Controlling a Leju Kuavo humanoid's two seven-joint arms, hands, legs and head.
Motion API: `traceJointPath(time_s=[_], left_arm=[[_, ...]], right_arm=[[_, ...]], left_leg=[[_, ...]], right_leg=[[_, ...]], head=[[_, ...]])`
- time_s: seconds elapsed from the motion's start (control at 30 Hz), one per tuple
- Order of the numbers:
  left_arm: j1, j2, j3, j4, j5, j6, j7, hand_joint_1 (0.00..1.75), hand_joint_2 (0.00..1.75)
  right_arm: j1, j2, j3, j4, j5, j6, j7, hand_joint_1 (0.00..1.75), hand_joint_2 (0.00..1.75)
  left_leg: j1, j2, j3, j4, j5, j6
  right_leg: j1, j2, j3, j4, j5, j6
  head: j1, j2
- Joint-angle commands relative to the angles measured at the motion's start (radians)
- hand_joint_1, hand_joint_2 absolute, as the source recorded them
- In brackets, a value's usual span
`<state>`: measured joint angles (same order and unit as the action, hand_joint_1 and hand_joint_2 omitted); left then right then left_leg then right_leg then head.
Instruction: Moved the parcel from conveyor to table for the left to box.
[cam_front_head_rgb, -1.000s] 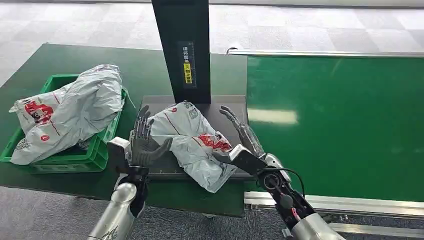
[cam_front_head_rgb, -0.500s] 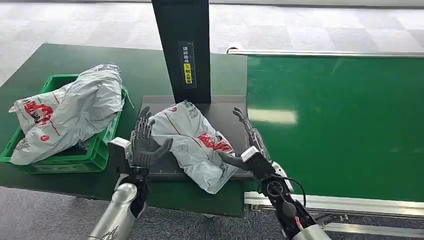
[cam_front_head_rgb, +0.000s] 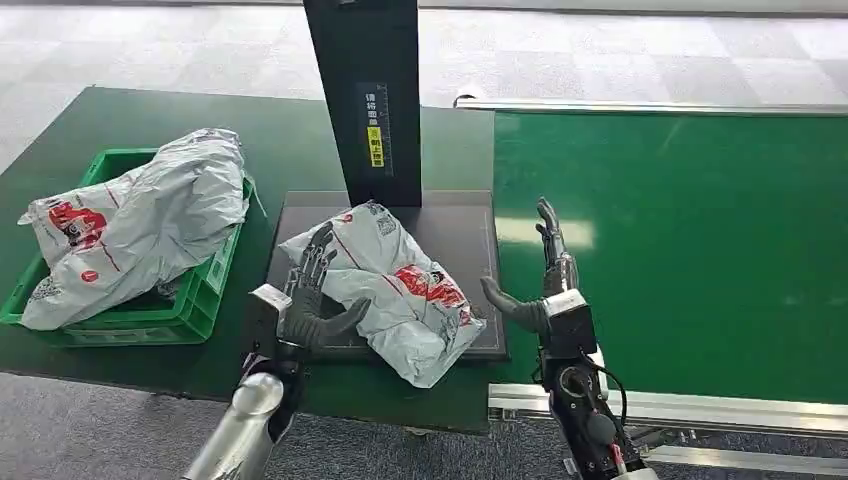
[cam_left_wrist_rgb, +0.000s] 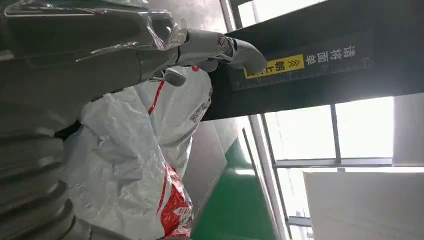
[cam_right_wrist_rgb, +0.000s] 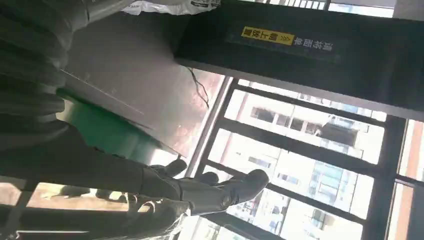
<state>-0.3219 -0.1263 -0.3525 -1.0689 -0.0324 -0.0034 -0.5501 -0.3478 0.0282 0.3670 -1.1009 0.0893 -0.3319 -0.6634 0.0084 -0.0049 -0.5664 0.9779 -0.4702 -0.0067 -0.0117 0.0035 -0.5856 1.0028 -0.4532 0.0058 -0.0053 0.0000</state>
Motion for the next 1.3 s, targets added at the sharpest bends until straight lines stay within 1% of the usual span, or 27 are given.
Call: traceJointPath(time_s=[0.03,0.4,0.47,0.5,0.53,0.6,0.7,0.73,0.83,0.87,0.9,0.97,1.03,1.07,1.17,1.3], left_arm=[[-0.01,0.028,-0.038,0.023,-0.002,-0.004,0.006,0.0,1.75],[-0.01,0.028,-0.038,0.023,-0.002,-0.004,0.006,0.0,1.75],[-0.011,0.056,-0.115,-0.009,-0.152,0.033,0.033,0.0,1.75],[0.006,0.055,-0.134,-0.049,-0.203,0.023,0.07,0.0,1.75],[0.007,0.063,-0.173,-0.067,-0.315,0.092,0.097,0.0,1.75],[-0.004,0.059,-0.218,-0.078,-0.437,0.141,0.148,0.0,1.75],[-0.037,0.051,-0.246,-0.033,-0.544,0.173,0.217,0.0,1.75],[-0.048,0.05,-0.258,-0.001,-0.627,0.194,0.252,0.0,1.75],[-0.059,0.038,-0.263,0.062,-0.73,0.208,0.289,0.0,1.75],[-0.185,0.014,-0.319,0.279,-1.008,0.077,0.666,0.0,1.75],[-0.259,-0.035,-0.267,0.453,-1.033,0.111,0.631,0.0,1.75],[-0.295,-0.054,-0.238,0.532,-1.047,0.134,0.602,0.0,1.75],[-0.295,-0.054,-0.237,0.533,-1.047,0.134,0.602,0.0,1.75],[-0.293,-0.055,-0.236,0.532,-1.048,0.136,0.601,0.0,1.75],[-0.289,-0.056,-0.235,0.53,-1.05,0.137,0.601,0.0,1.75],[-0.289,-0.056,-0.235,0.53,-1.05,0.137,0.601,0.0,1.75]], right_arm=[[-0.007,0.005,-0.027,0.001,-0.005,-0.001,-0.003,0.0,1.75],[-0.007,0.005,-0.027,0.001,-0.005,-0.001,-0.003,0.0,1.75],[0.005,0.026,-0.062,-0.009,-0.059,-0.02,-0.015,0.0,1.75],[0.012,0.033,-0.063,-0.016,-0.087,-0.027,-0.023,0.0,1.75],[0.016,0.035,-0.053,-0.017,-0.081,-0.038,-0.028,0.0,1.75],[0.025,0.047,-0.036,-0.02,-0.092,-0.041,-0.032,0.0,1.75],[0.017,0.061,-0.026,-0.017,-0.095,-0.063,-0.035,0.0,1.75],[0.016,0.062,-0.027,-0.027,-0.098,-0.079,-0.035,0.0,1.75],[0.033,0.059,-0.033,-0.061,-0.1,-0.102,-0.035,0.0,1.75],[0.069,0.075,-0.044,-0.075,-0.068,-0.124,-0.035,0.0,1.75],[0.092,0.083,-0.045,-0.093,-0.052,-0.123,-0.035,0.0,1.75],[0.096,0.087,-0.042,-0.096,-0.045,-0.123,-0.035,0.0,1.75],[0.094,0.088,-0.042,-0.097,-0.045,-0.122,-0.035,0.0,1.75],[0.092,0.087,-0.043,-0.096,-0.045,-0.121,-0.034,0.0,1.75],[0.09,0.086,-0.044,-0.094,-0.045,-0.12,-0.034,0.0,1.75],[0.09,0.086,-0.044,-0.094,-0.045,-0.12,-0.034,0.0,1.75]], left_leg=[[0.0,0.001,0.001,-0.001,0.0,0.0],[0.0,0.0,0.001,-0.001,0.0,0.0],[0.0,0.0,0.001,-0.001,0.0,0.0],[0.0,0.0,0.001,0.0,0.0,0.0],[0.0,0.0,0.001,0.0,0.0,0.0],[0.0,-0.001,0.0,0.0,0.0,0.0],[0.0,0.001,0.0,0.0,-0.001,0.0],[0.0,0.0,0.0,0.0,0.0,0.0],[0.0,0.0,0.001,-0.001,0.0,0.0],[0.0,-0.001,0.001,-0.001,0.0,0.0],[0.0,-0.001,0.001,-0.001,0.001,0.0],[0.001,-0.008,0.001,-0.001,0.002,0.0],[0.0,-0.005,0.002,-0.001,0.002,0.0],[0.0,0.0,0.001,0.0,0.001,0.0],[0.0,-0.002,0.003,-0.001,0.001,0.001],[0.0,0.0,0.004,-0.002,0.002,0.0]], right_leg=[[0.0,0.0,0.001,-0.001,0.0,0.0],[0.0,0.0,0.001,-0.001,0.0,0.0],[0.0,0.0,0.001,-0.001,0.0,0.0],[0.0,0.0,0.001,0.0,0.0,0.0],[0.0,-0.001,0.001,0.0,0.0,0.0],[0.0,-0.001,0.001,0.0,0.0,0.0],[0.0,0.0,0.0,0.0,0.0,0.0],[0.0,0.0,0.0,0.0,0.0,0.0],[0.001,-0.001,0.002,-0.001,0.0,-0.001],[0.0,-0.001,0.001,-0.001,0.0,0.0],[0.0,-0.002,0.002,-0.002,0.0,0.0],[0.001,-0.009,0.003,-0.002,0.0,-0.001],[0.001,-0.007,0.004,-0.002,0.0,0.0],[0.001,-0.002,0.001,-0.001,0.001,-0.001],[0.0,-0.003,0.004,-0.002,0.001,-0.001],[0.001,-0.002,0.004,-0.002,0.002,-0.001]], head=[[0.0,0.0],[0.0,0.0],[0.0,0.0],[0.0,0.0],[0.0,0.0],[0.0,0.0],[0.0,0.0],[0.0,0.0],[0.0,0.0],[0.0,0.0],[0.0,0.0],[0.0,0.0],[0.002,0.0],[-0.001,0.0],[0.0,0.0],[0.0,0.0]])
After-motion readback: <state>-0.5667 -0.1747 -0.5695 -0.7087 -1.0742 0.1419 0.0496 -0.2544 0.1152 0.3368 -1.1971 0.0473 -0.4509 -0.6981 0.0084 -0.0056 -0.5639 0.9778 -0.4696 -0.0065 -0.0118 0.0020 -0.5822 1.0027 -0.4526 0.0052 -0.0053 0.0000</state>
